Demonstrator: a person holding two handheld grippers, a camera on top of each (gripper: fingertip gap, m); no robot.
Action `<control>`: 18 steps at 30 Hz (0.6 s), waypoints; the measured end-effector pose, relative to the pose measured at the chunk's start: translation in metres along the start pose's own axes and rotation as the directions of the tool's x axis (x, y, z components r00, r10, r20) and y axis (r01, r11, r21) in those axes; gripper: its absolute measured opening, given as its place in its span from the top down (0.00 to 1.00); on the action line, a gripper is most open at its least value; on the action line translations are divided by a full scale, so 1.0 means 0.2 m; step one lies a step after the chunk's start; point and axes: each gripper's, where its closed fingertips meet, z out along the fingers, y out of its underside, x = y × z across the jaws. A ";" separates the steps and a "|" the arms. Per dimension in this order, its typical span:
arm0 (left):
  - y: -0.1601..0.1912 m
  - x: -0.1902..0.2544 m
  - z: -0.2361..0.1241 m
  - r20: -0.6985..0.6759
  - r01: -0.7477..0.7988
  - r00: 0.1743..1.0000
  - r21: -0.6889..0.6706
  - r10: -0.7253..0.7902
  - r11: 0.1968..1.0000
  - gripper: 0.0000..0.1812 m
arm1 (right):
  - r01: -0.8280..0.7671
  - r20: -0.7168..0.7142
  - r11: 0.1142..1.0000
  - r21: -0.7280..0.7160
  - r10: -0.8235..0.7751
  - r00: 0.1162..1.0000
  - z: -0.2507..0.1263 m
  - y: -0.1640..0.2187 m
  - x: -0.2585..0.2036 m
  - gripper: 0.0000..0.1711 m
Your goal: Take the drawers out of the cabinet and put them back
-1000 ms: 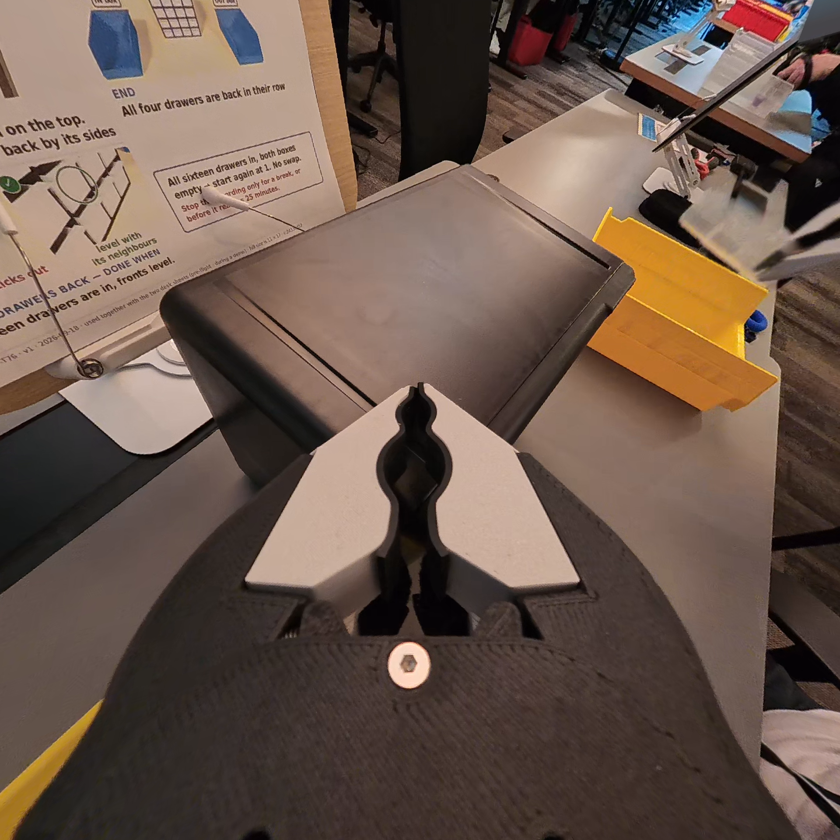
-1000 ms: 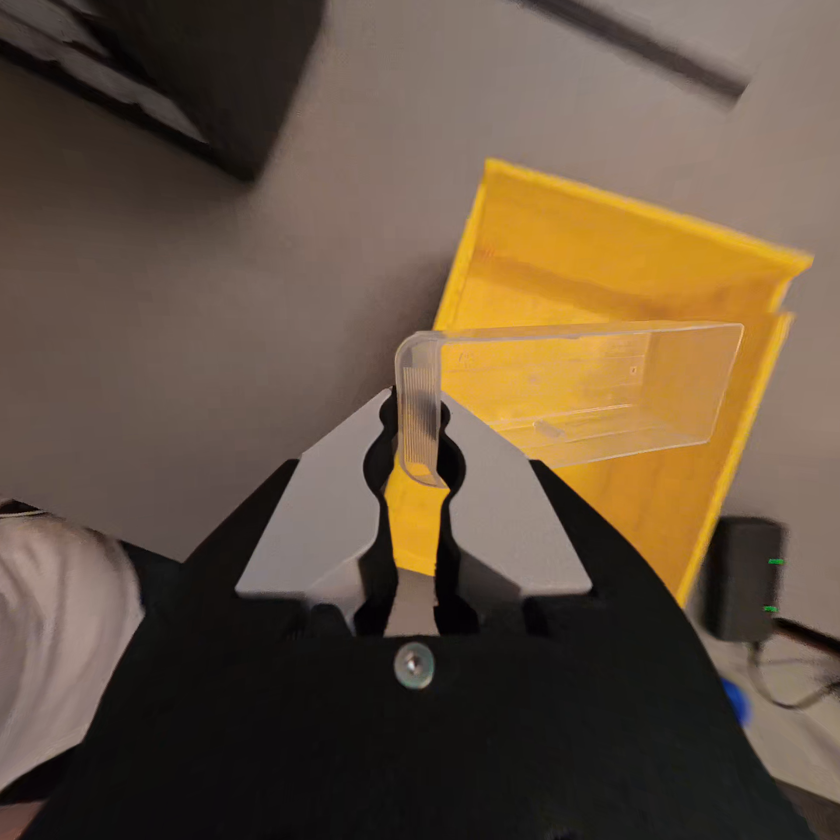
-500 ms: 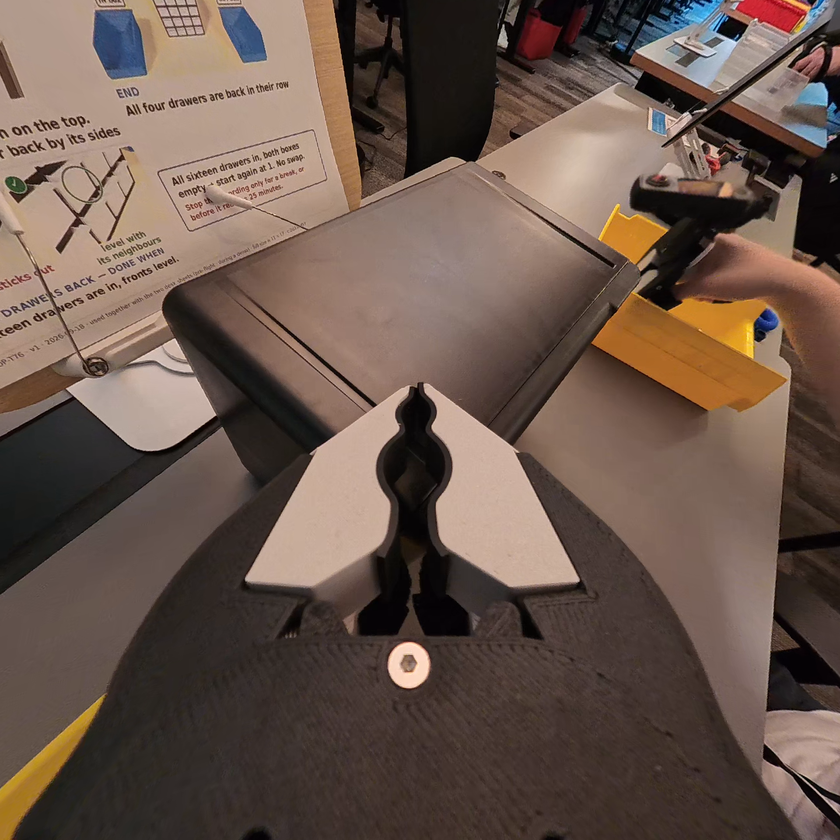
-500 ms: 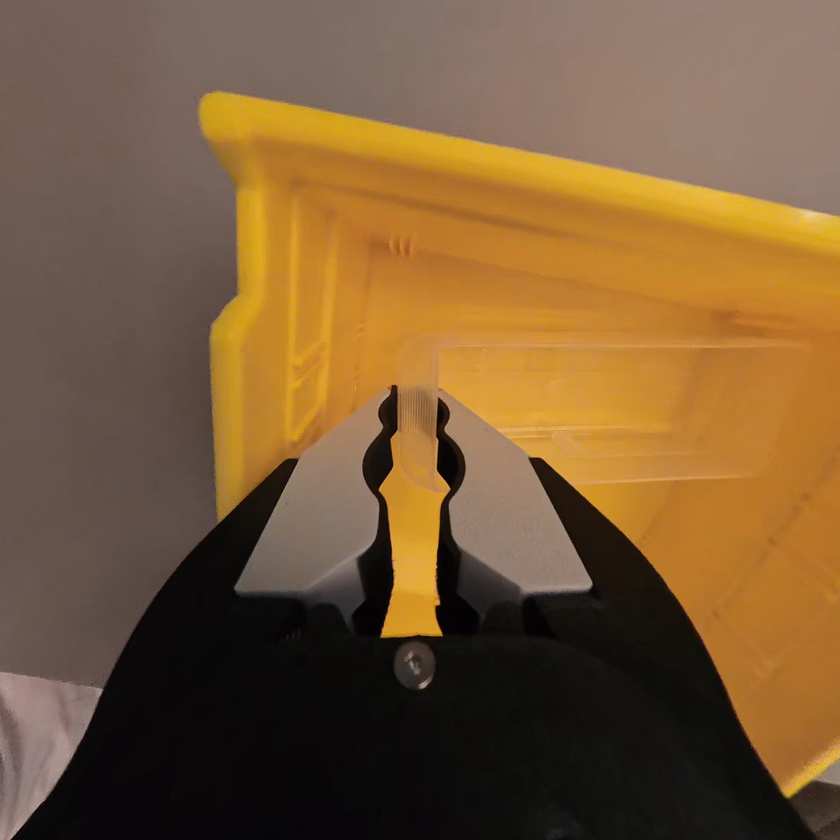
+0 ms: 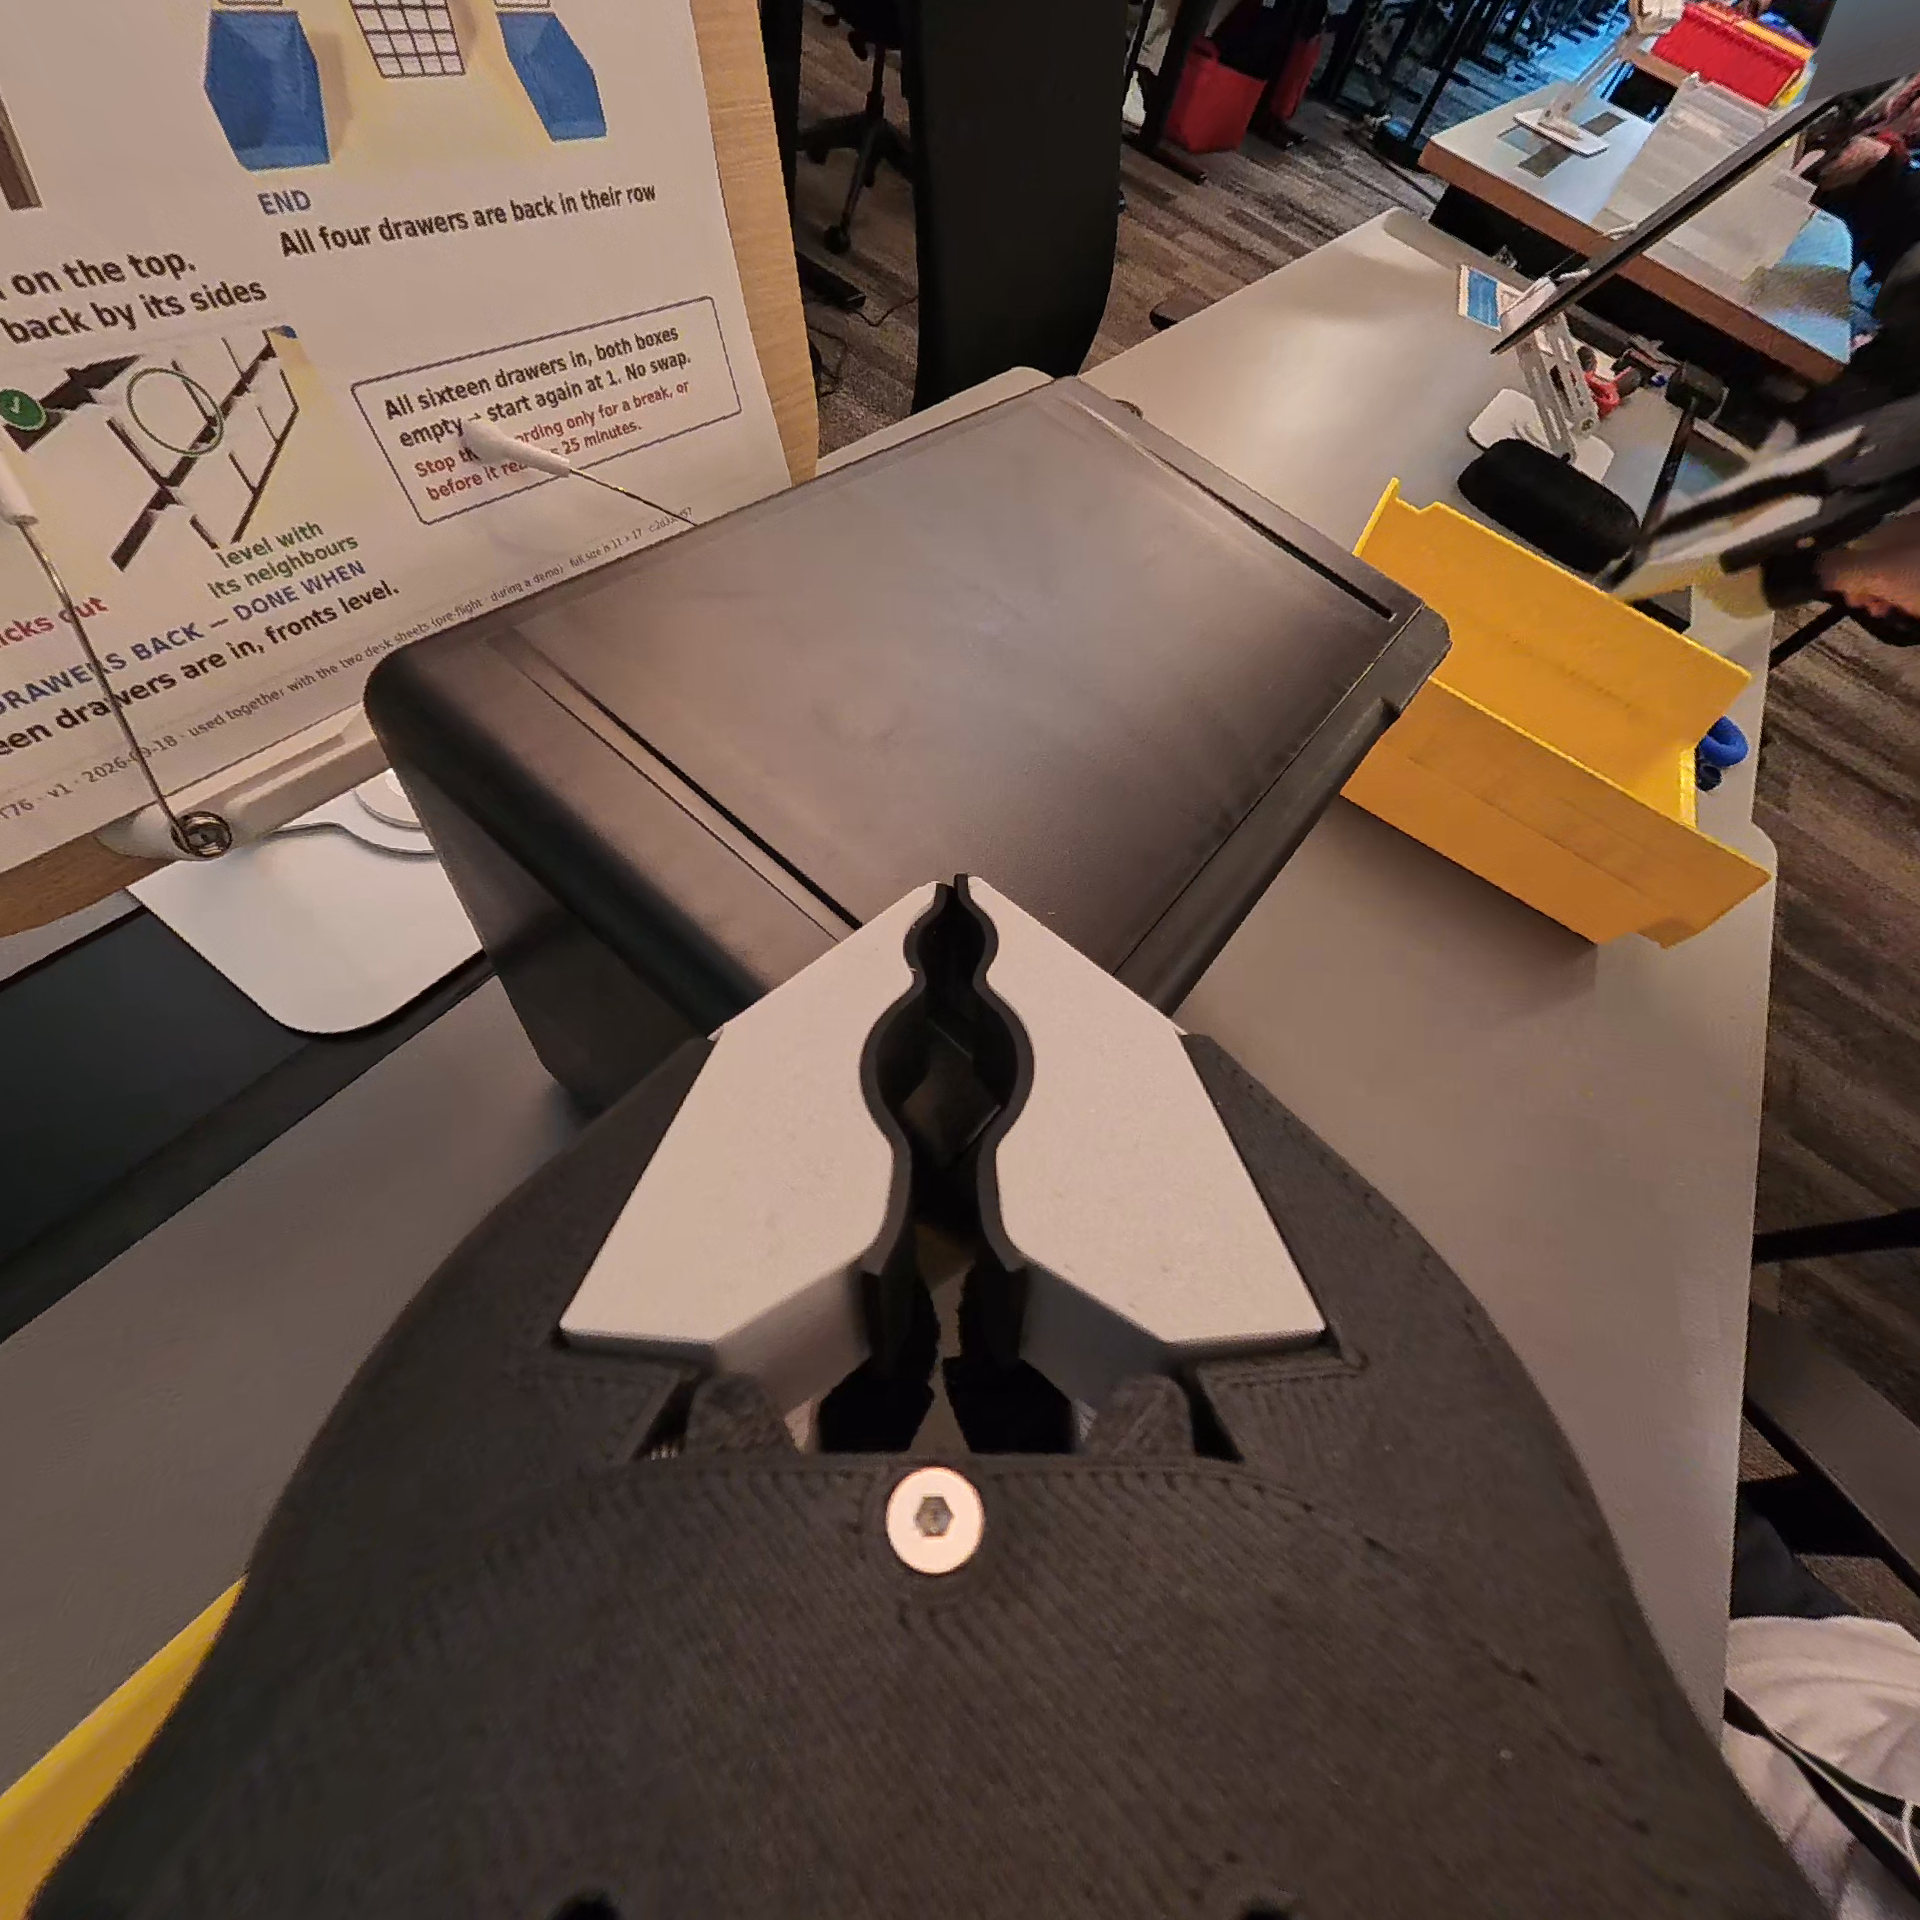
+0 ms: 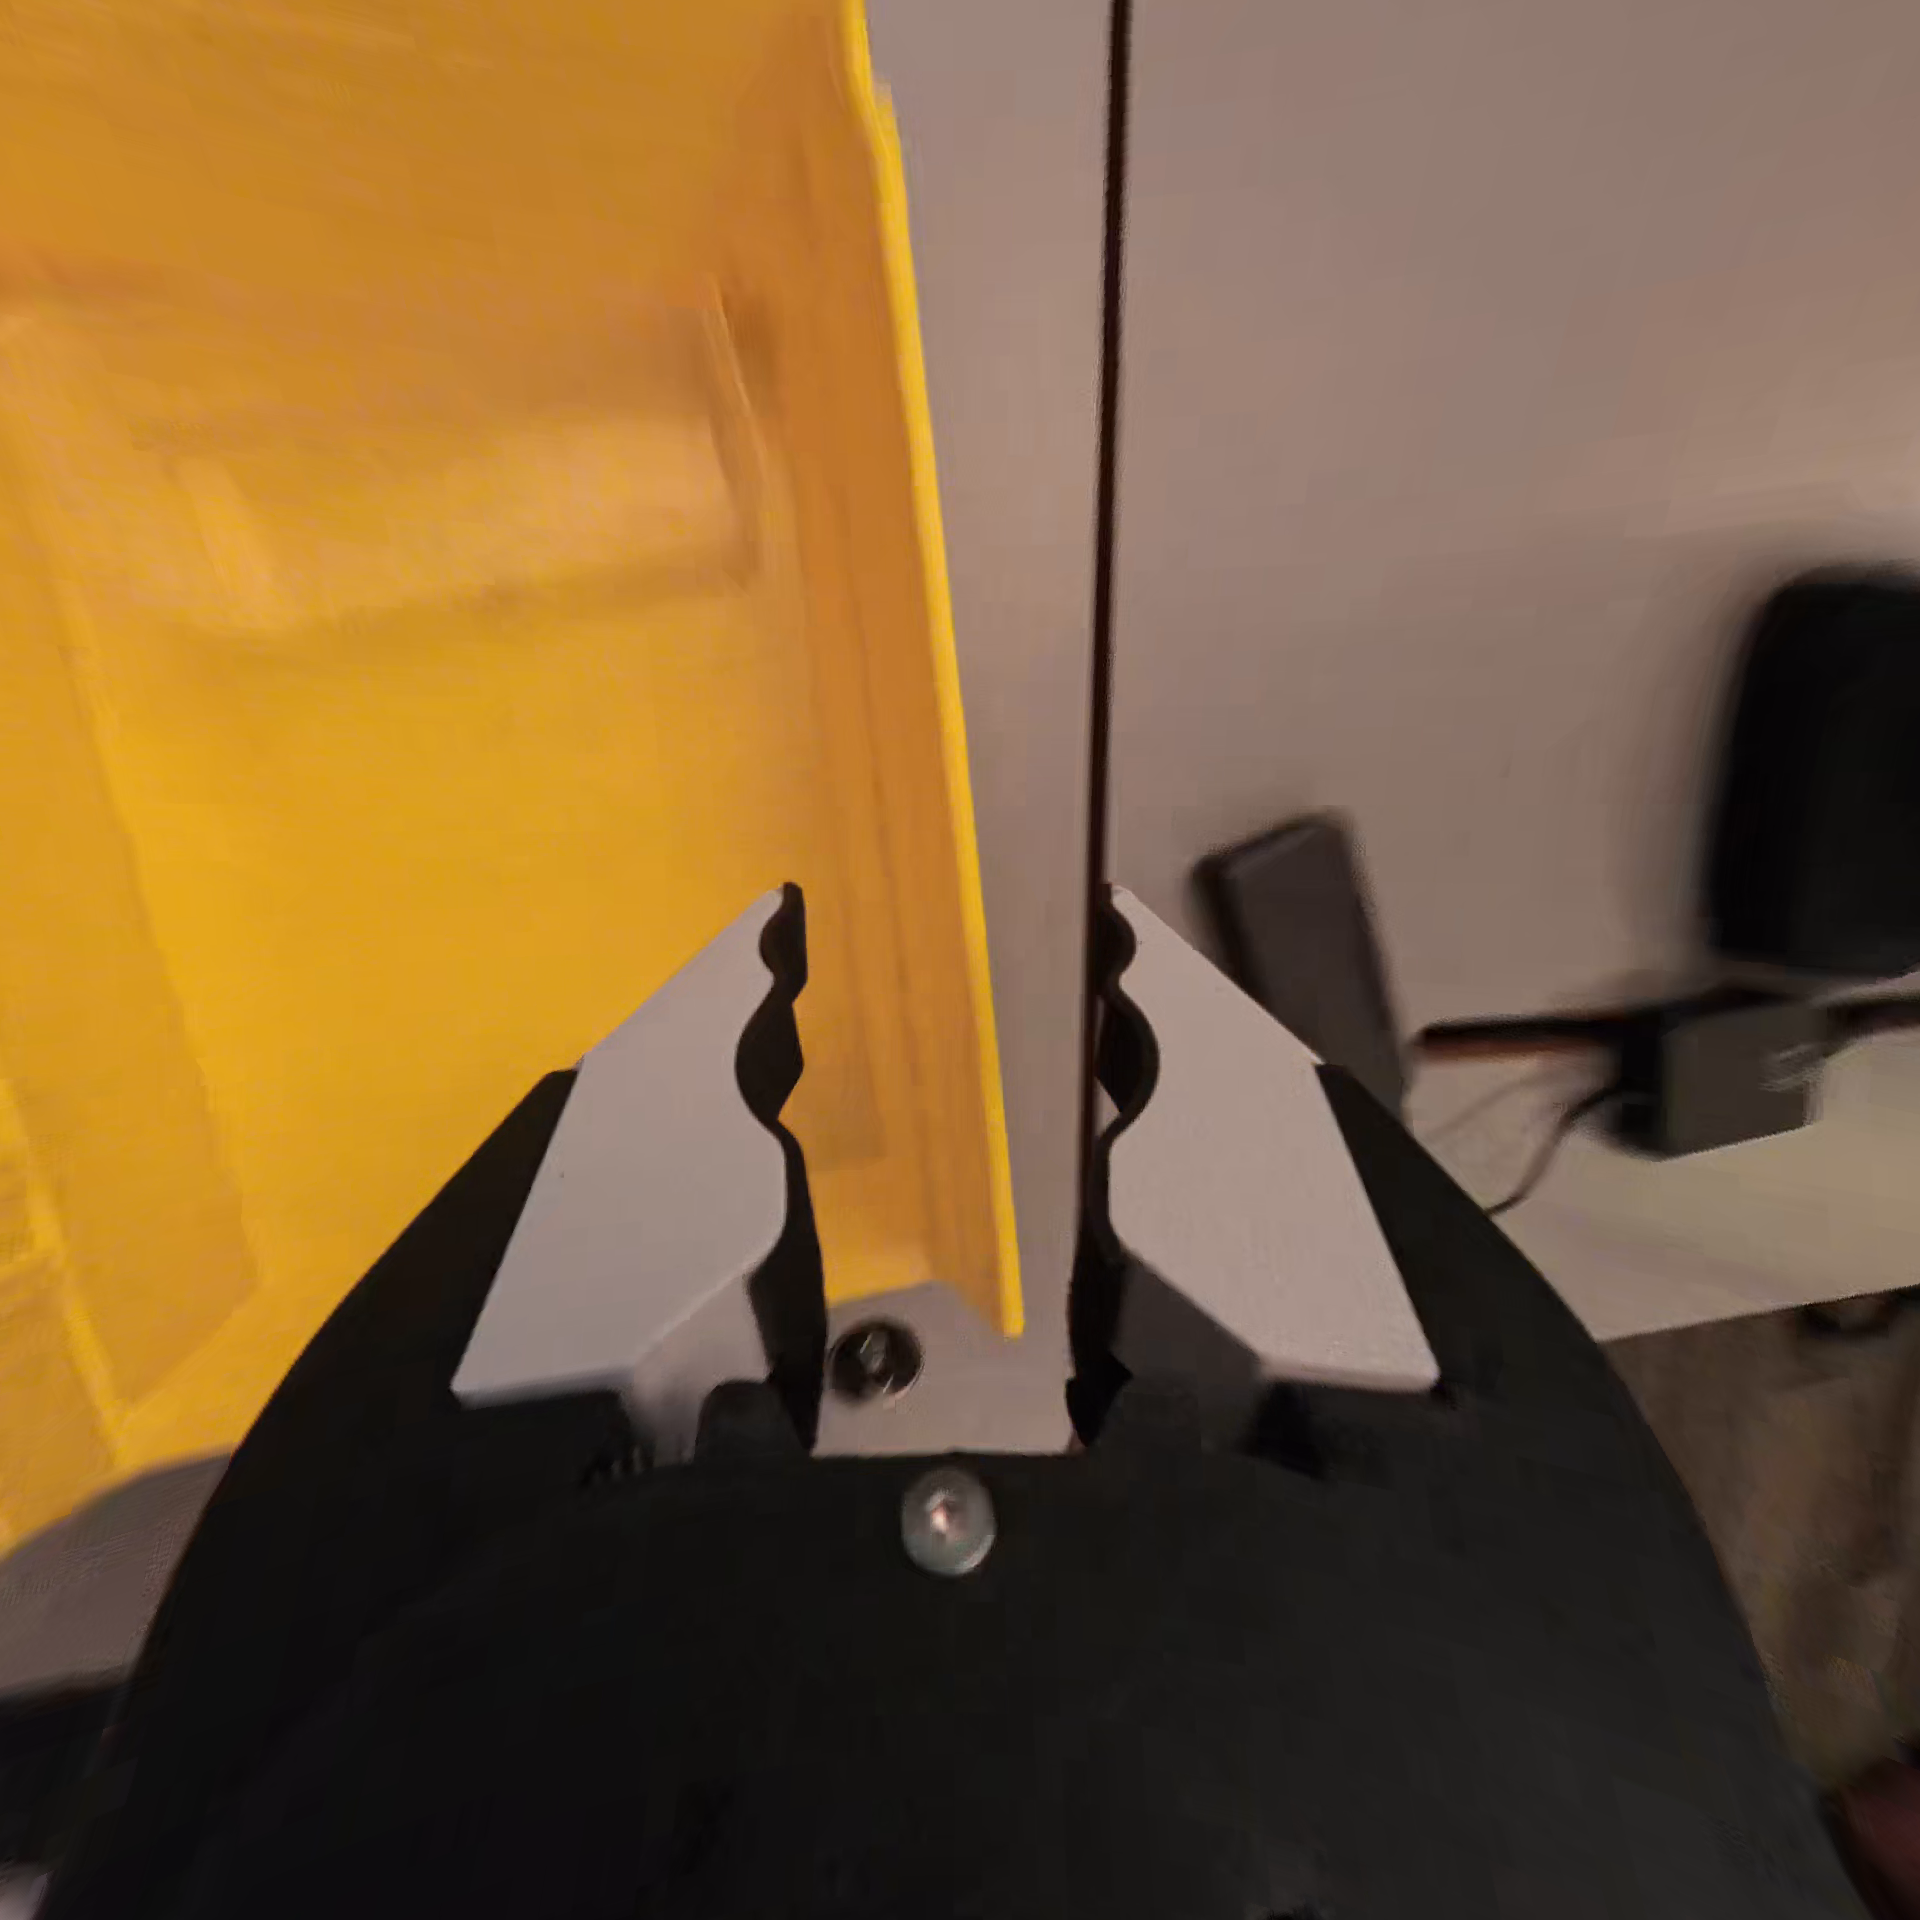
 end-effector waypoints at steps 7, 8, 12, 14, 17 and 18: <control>0.00 0.00 0.00 -0.002 0.003 1.000 0.001 -0.003 1.000 1.00 | -0.141 0.091 0.979 -0.148 0.156 0.984 0.14 0.29 -0.02 0.93; 0.00 0.00 0.00 -0.002 0.002 1.000 0.001 -0.002 1.000 1.00 | -0.169 0.105 0.973 -0.158 0.187 0.977 0.14 0.30 -0.03 0.94; 0.00 0.00 0.00 -0.006 0.003 1.000 0.002 -0.003 1.000 1.00 | -0.163 0.120 0.971 -0.177 0.186 0.975 0.12 0.31 -0.07 0.95; 0.00 0.00 0.00 -0.011 0.006 1.000 0.004 -0.006 1.000 1.00 | -0.139 0.109 0.977 -0.164 0.158 0.981 0.13 0.31 -0.07 0.93; 0.00 0.00 0.00 -0.016 0.012 1.000 0.006 -0.012 1.000 1.00 | -0.081 0.010 0.984 -0.157 0.084 0.996 0.12 0.29 -0.02 0.84; 0.00 0.00 0.00 -0.015 0.011 1.000 0.006 -0.011 1.000 1.00 | -0.034 -0.061 0.989 -0.141 0.026 0.998 0.09 0.25 0.00 0.81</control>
